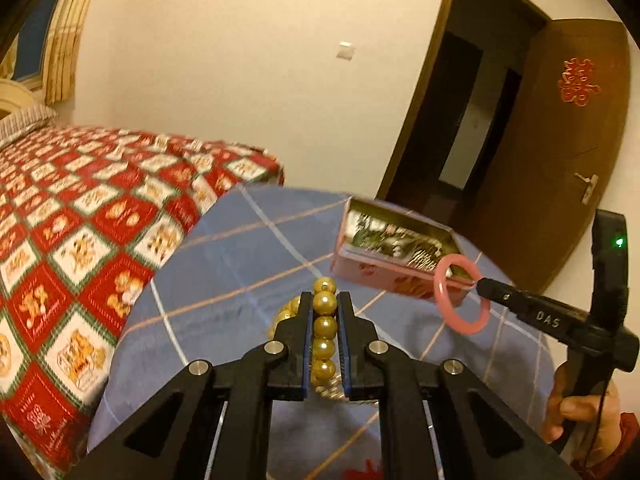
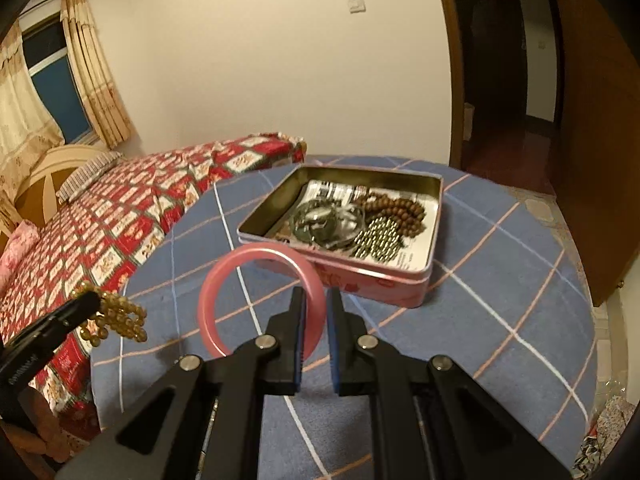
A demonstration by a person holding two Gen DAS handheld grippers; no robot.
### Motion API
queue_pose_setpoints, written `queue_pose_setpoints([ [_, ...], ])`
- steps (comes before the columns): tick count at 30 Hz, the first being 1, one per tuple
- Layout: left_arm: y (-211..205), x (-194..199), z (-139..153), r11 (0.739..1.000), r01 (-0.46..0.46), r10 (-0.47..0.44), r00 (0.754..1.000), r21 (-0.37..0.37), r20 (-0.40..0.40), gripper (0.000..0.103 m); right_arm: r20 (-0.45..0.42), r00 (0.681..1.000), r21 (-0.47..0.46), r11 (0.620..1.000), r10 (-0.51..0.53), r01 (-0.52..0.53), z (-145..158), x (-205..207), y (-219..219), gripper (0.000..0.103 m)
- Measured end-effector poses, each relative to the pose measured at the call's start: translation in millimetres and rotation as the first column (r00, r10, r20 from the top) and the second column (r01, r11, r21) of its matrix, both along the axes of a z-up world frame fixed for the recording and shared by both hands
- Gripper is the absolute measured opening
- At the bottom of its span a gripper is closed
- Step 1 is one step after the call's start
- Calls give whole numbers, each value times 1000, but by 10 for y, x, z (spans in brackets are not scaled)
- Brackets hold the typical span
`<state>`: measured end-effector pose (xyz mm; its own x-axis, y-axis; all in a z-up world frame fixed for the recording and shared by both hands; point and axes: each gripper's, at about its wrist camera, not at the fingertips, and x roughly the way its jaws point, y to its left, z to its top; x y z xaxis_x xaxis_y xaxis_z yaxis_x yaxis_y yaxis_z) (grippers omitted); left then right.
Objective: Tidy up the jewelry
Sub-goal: 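Lift the gold necklace and pink bangle and carry them over the tin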
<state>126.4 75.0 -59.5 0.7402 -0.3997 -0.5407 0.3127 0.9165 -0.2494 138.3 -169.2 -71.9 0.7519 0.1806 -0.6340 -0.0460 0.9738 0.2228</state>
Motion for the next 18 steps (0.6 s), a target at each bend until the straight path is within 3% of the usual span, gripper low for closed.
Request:
queue_pose_setpoints([
  [9, -228, 61, 182, 998, 61, -60, 997, -32, 37, 10, 23, 998, 7, 998, -62, 62, 61, 9, -216, 12],
  [18, -658, 403, 406, 989, 146, -142, 986, -34, 91, 10, 52, 992, -13, 993, -116, 117, 174, 319, -420, 12],
])
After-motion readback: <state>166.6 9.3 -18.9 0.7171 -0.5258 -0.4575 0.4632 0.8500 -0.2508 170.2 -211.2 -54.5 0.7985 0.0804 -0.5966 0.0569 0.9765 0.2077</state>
